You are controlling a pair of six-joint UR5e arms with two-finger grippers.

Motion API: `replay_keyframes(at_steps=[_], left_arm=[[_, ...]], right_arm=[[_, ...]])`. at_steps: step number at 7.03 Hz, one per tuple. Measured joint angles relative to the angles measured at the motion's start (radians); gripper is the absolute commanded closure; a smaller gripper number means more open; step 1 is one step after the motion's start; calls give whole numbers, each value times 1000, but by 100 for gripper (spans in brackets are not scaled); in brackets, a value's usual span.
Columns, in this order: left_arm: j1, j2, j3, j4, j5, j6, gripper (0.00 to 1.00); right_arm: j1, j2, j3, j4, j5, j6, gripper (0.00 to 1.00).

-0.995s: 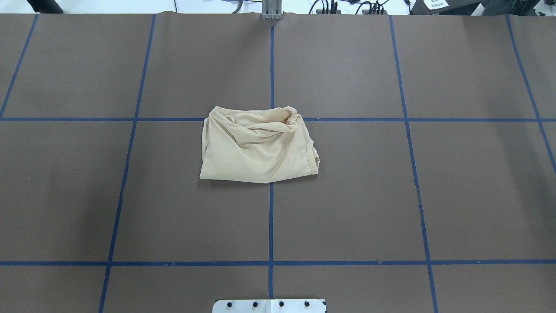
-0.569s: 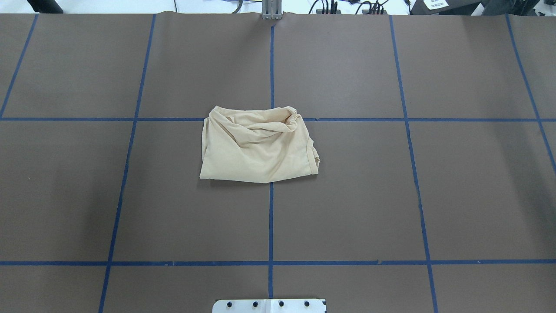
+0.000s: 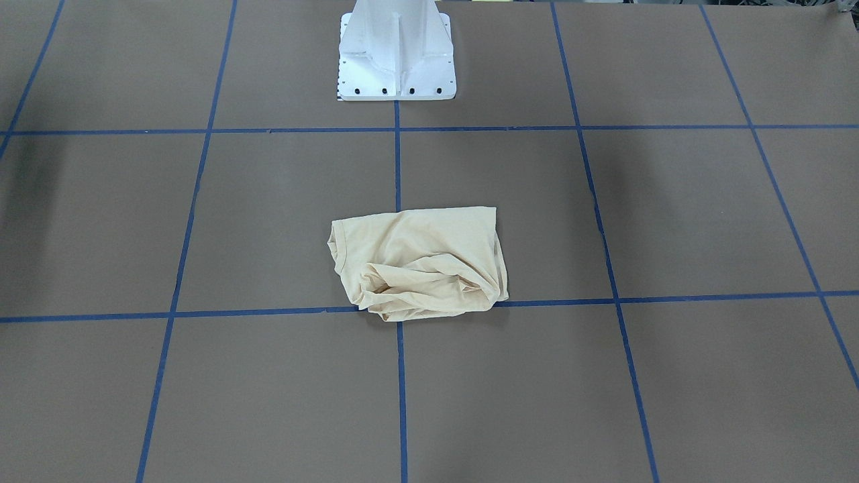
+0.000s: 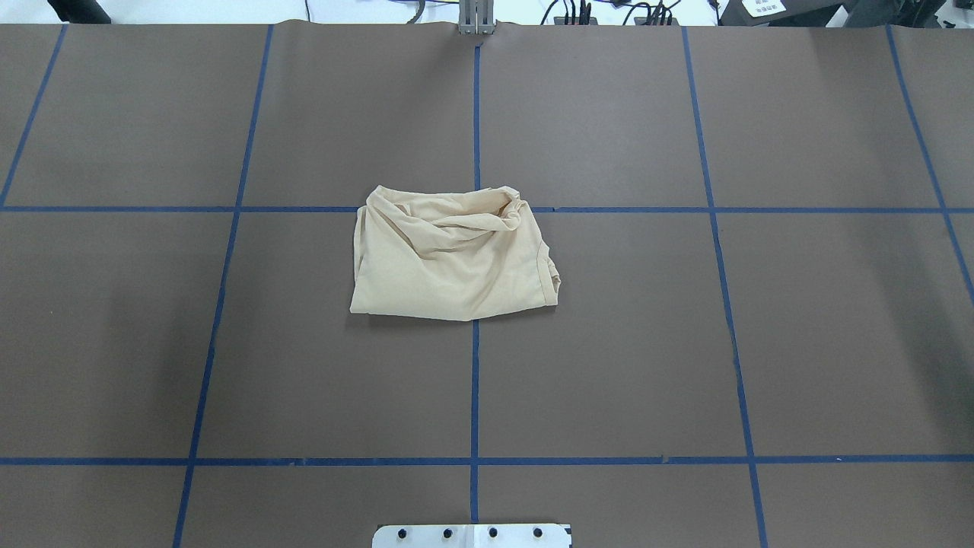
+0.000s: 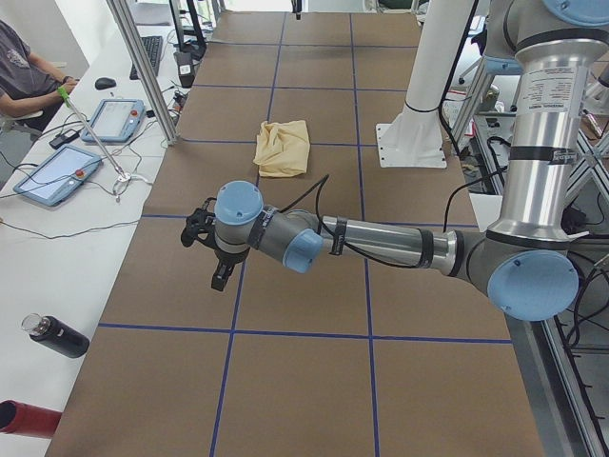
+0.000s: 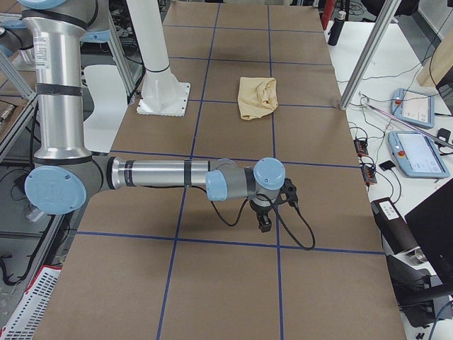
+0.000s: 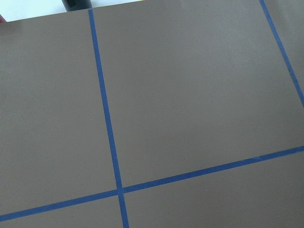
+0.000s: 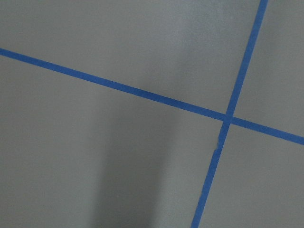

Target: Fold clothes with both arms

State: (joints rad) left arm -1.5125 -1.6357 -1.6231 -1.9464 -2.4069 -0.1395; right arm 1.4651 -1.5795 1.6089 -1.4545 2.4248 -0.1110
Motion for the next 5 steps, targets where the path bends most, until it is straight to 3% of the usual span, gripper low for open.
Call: replay_keyframes(at_steps=[5], left_arm=[[5, -34, -6, -3, -1, 7, 0]], right_arm=[[-5, 4, 4, 2, 4, 6, 0]])
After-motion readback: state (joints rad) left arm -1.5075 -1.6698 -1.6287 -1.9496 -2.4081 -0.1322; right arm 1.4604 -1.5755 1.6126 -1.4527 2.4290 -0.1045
